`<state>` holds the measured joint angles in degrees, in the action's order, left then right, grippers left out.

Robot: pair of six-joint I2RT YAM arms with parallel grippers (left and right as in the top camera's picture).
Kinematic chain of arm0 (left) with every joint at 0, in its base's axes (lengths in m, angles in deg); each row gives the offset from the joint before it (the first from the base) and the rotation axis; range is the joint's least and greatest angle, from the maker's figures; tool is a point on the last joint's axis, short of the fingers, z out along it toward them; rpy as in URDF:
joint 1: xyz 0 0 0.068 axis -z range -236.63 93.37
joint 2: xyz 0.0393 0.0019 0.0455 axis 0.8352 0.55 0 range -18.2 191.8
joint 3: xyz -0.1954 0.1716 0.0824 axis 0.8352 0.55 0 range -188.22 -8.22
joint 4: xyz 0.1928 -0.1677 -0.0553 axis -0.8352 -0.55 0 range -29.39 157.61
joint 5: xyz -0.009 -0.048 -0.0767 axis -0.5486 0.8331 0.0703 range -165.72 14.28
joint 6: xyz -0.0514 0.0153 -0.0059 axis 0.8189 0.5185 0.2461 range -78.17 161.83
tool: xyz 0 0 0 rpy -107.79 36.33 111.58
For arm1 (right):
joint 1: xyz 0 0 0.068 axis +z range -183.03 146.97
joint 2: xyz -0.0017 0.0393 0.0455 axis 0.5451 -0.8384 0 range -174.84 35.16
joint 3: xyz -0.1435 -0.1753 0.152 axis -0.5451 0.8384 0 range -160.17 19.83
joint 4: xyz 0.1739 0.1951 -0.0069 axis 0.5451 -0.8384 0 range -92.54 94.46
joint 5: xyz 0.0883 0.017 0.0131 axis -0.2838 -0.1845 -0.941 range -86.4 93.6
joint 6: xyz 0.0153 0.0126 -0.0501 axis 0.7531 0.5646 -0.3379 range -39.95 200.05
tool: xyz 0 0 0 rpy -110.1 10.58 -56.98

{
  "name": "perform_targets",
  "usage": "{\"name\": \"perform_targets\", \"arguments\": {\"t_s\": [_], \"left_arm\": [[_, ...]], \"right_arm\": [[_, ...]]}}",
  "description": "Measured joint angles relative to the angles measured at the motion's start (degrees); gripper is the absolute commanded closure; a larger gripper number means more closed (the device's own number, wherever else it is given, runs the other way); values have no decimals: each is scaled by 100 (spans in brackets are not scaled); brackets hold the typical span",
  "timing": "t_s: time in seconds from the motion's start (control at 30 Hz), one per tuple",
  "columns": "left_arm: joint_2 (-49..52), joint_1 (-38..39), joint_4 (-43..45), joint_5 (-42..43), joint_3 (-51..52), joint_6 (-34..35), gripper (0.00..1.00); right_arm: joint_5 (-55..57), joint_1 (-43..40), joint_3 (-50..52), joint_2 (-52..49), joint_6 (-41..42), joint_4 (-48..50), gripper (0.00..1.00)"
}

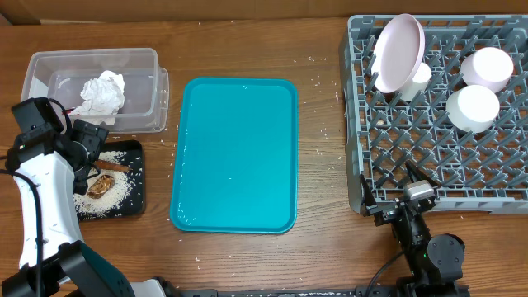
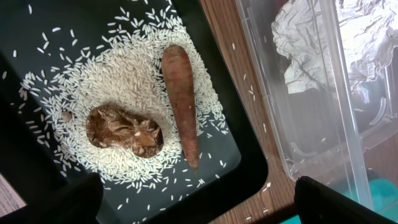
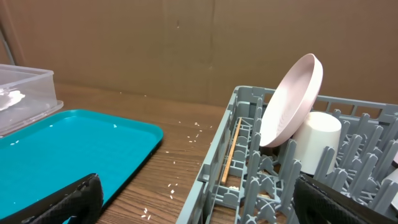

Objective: Sort waste into correct bins and load items into the dishwasher

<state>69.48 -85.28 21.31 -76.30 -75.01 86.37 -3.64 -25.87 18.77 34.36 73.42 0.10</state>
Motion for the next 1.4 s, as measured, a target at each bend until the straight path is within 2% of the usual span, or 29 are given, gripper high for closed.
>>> {"name": "perform_targets", "arguments": {"t_s": [0.8,1.13,1.27,1.4], "left_arm": [[-2,20,0,-118,0,-17,0],[-730,693,-557,-442,76,-496,0],[-1215,1043,79,-501,562,-822,0],[-1672,1563,1290,-501,1456,-1637,0]], "right_arm": [[-4,0,0,0,-2,2,0],[0,0,0,0,0,0,0],[-2,0,0,0,0,2,0],[0,0,0,0,0,0,0]]}}
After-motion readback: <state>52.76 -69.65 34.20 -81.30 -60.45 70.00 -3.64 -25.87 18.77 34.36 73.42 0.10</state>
